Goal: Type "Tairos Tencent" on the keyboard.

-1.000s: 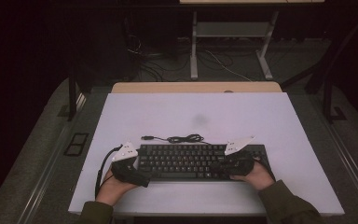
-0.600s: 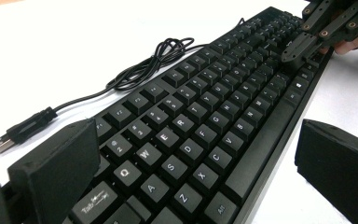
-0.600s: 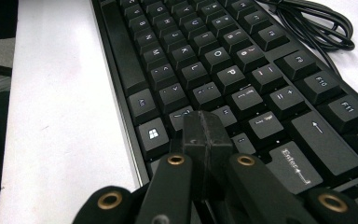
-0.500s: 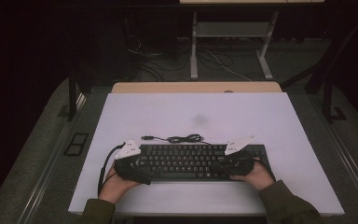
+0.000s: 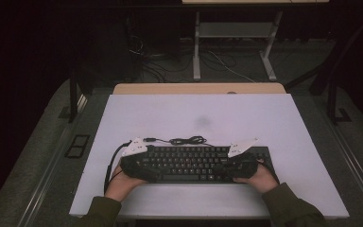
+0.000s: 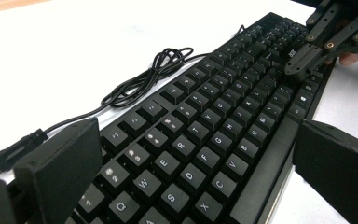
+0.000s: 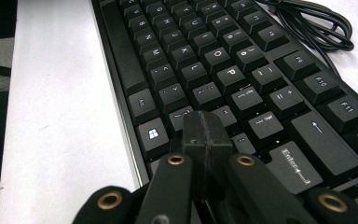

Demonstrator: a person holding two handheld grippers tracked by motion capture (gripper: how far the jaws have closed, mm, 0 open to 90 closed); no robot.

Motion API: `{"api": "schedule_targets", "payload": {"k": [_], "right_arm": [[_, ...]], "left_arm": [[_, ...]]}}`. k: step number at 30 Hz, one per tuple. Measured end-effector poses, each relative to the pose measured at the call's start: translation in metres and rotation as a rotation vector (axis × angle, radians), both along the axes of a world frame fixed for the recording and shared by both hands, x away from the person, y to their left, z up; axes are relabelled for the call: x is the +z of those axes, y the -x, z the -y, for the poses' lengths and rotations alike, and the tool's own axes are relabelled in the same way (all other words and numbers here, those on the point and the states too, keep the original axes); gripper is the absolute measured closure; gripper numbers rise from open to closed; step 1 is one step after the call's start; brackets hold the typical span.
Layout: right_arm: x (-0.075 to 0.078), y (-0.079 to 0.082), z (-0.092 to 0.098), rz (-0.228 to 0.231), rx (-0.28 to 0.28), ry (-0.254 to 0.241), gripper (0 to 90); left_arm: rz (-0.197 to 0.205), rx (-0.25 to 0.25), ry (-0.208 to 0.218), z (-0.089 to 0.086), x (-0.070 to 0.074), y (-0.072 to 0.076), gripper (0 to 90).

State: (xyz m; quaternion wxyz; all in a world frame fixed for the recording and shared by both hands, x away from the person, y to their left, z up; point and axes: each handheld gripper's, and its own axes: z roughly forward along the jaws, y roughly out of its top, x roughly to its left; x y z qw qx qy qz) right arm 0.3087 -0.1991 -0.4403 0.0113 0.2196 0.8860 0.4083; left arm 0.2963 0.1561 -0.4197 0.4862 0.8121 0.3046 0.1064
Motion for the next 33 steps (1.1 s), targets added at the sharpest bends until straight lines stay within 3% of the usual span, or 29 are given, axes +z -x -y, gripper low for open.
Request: {"api": "schedule_targets", "payload": {"k": [9,10,24,28,29,30,31,33], "right_arm": [[0.0,0.0,0.0,-0.002,0.0,-0.001,89.4],[0.0,0.0,0.0,-0.001,0.0,0.001,89.4],[0.0,0.0,0.0,-0.002,0.002,0.005,89.4],[0.0,0.0,0.0,-0.001,0.002,0.005,89.5],[0.0,0.0,0.0,-0.001,0.002,0.005,89.5],[0.0,0.0,0.0,0.001,0.002,0.005,89.4],[0.0,0.0,0.0,0.001,0.002,0.005,89.4],[0.0,0.0,-0.001,0.002,0.002,0.005,89.4]], "left_arm": [[-0.015,-0.001,0.009,0.005,0.0,-0.008,9.1],[-0.016,-0.001,0.011,0.005,0.0,-0.009,14.2],[-0.035,-0.03,0.017,0.019,0.007,-0.028,35.2],[-0.047,-0.034,0.023,0.022,0.004,-0.031,48.9],[-0.056,-0.032,0.024,0.022,0.003,-0.031,48.9],[-0.064,-0.028,0.021,0.023,0.002,-0.032,57.0],[-0.069,-0.024,0.02,0.023,0.001,-0.033,57.0],[-0.084,-0.025,0.021,0.023,-0.001,-0.034,69.5]]}}
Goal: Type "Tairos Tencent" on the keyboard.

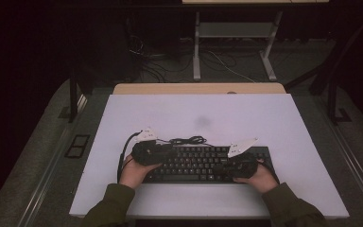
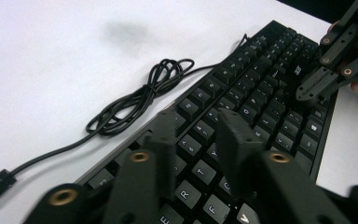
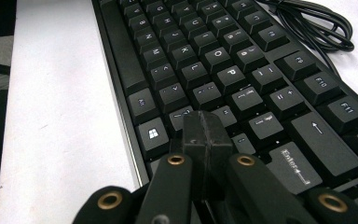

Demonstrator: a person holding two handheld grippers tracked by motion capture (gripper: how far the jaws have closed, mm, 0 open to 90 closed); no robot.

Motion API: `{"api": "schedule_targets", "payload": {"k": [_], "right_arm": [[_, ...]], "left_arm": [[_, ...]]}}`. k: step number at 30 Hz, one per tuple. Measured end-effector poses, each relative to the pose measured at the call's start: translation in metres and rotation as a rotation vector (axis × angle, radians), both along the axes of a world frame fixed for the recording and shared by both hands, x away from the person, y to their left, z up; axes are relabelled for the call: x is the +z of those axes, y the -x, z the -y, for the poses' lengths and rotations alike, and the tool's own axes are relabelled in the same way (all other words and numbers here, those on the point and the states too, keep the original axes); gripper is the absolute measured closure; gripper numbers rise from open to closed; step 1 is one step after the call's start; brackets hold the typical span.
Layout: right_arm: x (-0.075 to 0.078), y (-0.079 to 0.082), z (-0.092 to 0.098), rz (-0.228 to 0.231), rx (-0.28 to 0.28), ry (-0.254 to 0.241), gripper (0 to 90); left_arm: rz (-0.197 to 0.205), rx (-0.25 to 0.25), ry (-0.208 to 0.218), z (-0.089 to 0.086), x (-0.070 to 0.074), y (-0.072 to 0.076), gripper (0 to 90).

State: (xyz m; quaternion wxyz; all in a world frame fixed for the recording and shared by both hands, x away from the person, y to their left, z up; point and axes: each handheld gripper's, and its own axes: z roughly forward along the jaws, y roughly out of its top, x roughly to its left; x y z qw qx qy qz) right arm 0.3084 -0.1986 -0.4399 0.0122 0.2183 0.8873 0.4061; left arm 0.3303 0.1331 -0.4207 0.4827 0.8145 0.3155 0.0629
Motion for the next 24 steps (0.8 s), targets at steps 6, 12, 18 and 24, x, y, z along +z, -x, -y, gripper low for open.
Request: {"api": "schedule_targets", "payload": {"k": [6,12,18,24], "right_arm": [[0.0,0.0,0.0,0.002,-0.001,0.002,89.4],[0.0,0.0,0.0,0.002,-0.001,0.001,89.4],[0.0,0.0,0.0,0.004,-0.002,0.004,89.4],[0.0,0.001,0.0,0.002,-0.002,0.002,89.4]], "left_arm": [[-0.022,-0.026,-0.041,0.005,-0.004,0.0,86.9],[-0.042,-0.04,-0.085,0.012,-0.008,0.0,89.3],[-0.053,-0.053,-0.126,0.017,-0.012,0.0,89.3],[-0.055,-0.06,-0.148,0.019,-0.014,-0.001,89.3]]}}
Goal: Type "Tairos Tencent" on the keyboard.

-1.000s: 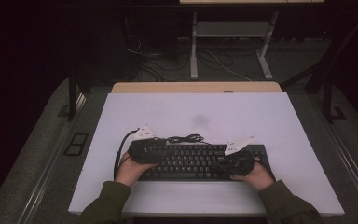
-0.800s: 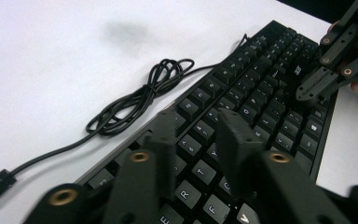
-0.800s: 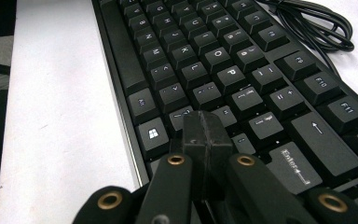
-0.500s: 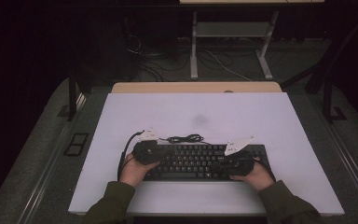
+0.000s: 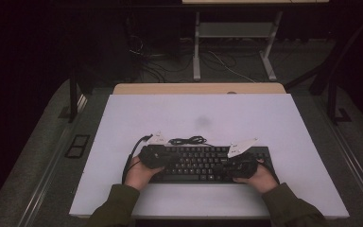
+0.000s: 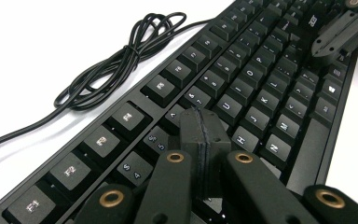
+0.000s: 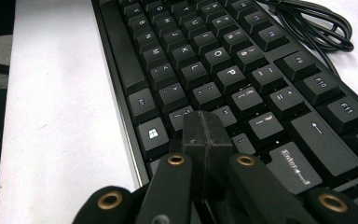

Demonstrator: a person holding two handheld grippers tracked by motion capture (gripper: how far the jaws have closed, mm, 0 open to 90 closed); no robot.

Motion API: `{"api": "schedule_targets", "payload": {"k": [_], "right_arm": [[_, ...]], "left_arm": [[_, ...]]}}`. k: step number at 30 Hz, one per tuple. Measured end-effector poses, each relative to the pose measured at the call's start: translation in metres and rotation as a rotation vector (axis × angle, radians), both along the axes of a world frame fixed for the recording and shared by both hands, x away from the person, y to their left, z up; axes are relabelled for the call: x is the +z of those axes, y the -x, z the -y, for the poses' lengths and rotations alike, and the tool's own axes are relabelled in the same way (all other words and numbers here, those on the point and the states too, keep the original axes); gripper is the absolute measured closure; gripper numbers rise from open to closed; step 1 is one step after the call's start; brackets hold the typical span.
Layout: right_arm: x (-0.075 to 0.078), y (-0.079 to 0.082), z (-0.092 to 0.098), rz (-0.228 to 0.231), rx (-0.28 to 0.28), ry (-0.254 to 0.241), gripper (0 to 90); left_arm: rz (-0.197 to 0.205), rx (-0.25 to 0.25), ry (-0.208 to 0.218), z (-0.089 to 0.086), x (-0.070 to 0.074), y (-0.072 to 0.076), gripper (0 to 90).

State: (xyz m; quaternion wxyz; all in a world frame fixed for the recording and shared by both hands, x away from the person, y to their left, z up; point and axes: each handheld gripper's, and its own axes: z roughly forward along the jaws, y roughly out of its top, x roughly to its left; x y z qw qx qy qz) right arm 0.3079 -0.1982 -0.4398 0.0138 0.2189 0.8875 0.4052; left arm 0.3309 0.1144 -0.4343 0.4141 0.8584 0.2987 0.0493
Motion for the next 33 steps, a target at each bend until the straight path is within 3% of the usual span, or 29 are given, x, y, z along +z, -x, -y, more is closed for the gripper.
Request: {"api": "schedule_targets", "payload": {"k": [2,6,17,21,33], "right_arm": [[0.0,0.0,0.0,0.0,0.0,0.0,89.5],[0.0,0.0,0.0,0.002,-0.001,0.001,89.5],[0.0,0.0,0.0,0.003,0.0,0.002,89.5],[0.0,0.0,0.0,0.002,-0.001,0.001,89.5],[0.0,0.0,0.0,-0.001,-0.002,-0.002,89.5]], "left_arm": [[0.001,-0.006,-0.026,0.001,-0.001,0.0,89.4],[0.004,-0.008,-0.024,0.002,-0.001,0.0,89.4],[0.015,0.0,0.032,-0.006,0.006,0.003,89.3],[0.034,0.003,0.055,-0.013,0.008,0.006,76.4],[0.057,0.01,0.07,-0.029,0.008,0.014,44.5]]}}
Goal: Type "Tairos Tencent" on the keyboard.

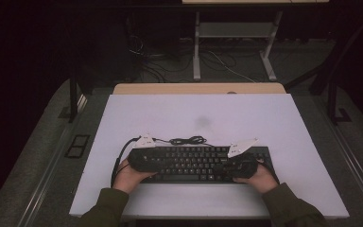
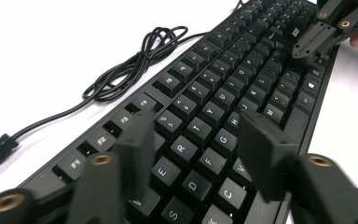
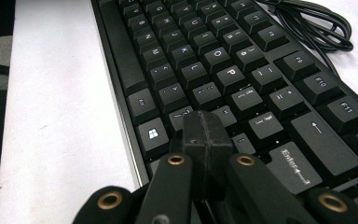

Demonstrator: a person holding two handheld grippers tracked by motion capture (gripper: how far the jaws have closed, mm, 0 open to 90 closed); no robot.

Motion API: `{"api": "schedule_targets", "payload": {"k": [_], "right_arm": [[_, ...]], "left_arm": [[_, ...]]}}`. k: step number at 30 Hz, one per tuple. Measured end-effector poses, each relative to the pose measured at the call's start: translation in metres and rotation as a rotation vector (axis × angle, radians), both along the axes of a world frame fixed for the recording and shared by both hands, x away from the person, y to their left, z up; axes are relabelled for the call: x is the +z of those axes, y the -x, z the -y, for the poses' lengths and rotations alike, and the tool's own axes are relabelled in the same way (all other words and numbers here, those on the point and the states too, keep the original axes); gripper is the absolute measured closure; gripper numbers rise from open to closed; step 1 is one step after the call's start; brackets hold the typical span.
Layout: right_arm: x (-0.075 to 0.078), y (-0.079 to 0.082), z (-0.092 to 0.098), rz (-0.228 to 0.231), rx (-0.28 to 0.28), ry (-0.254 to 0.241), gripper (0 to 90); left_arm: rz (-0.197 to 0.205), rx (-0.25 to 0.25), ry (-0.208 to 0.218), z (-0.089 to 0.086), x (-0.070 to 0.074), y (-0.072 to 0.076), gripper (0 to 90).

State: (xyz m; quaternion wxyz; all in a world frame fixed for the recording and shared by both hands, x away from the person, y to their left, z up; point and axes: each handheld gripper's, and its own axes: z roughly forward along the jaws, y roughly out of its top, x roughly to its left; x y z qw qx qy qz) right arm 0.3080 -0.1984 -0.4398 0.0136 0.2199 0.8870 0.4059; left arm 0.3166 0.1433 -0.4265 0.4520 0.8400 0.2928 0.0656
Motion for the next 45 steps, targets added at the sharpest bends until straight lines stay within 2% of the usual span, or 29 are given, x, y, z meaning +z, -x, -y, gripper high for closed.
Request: {"api": "schedule_targets", "payload": {"k": [1,4,5,9,18,21,26,27,30,32,33,39,45], "right_arm": [[0.0,0.0,0.0,0.0,0.0,0.0,89.5],[0.0,0.0,0.0,-0.003,0.001,-0.002,89.4],[0.0,0.0,0.0,-0.003,0.001,-0.002,89.4],[0.0,0.0,0.0,-0.002,0.001,0.001,89.4],[0.005,-0.001,-0.003,-0.001,0.002,-0.044,87.9],[0.007,-0.002,-0.005,-0.007,-0.001,-0.071,81.6],[0.009,-0.003,-0.007,-0.002,-0.043,-0.102,60.0],[0.009,-0.003,-0.007,-0.002,-0.043,-0.102,60.0],[0.011,-0.006,-0.008,0.006,-0.078,-0.122,47.5],[0.012,-0.008,-0.01,0.004,-0.101,-0.132,42.4],[0.013,-0.011,-0.012,0.007,-0.118,-0.154,38.2],[0.013,-0.016,-0.018,0.017,-0.14,-0.18,30.2],[0.014,-0.02,-0.025,0.025,-0.147,-0.205,27.7]], "left_arm": [[0.001,-0.001,0.0,-0.001,0.0,0.001,44.5],[0.003,0.001,-0.001,-0.005,-0.002,0.003,32.7],[0.003,-0.001,-0.003,-0.005,-0.003,0.004,32.7],[0.003,0.005,0.003,-0.007,-0.005,0.007,22.5],[0.012,0.009,0.013,-0.01,-0.006,0.009,22.1],[0.016,0.007,0.013,-0.011,-0.005,0.011,21.8],[0.019,0.015,0.019,-0.013,-0.007,0.012,19.9],[0.019,0.015,0.019,-0.013,-0.007,0.012,19.7],[0.024,0.017,0.024,-0.014,-0.006,0.013,19.7],[0.022,0.023,0.029,-0.015,-0.005,0.014,19.7],[0.023,0.025,0.032,-0.015,-0.005,0.014,19.7],[0.028,0.023,0.039,-0.015,-0.006,0.015,19.7],[0.034,0.024,0.044,-0.016,-0.004,0.015,20.1]]}}
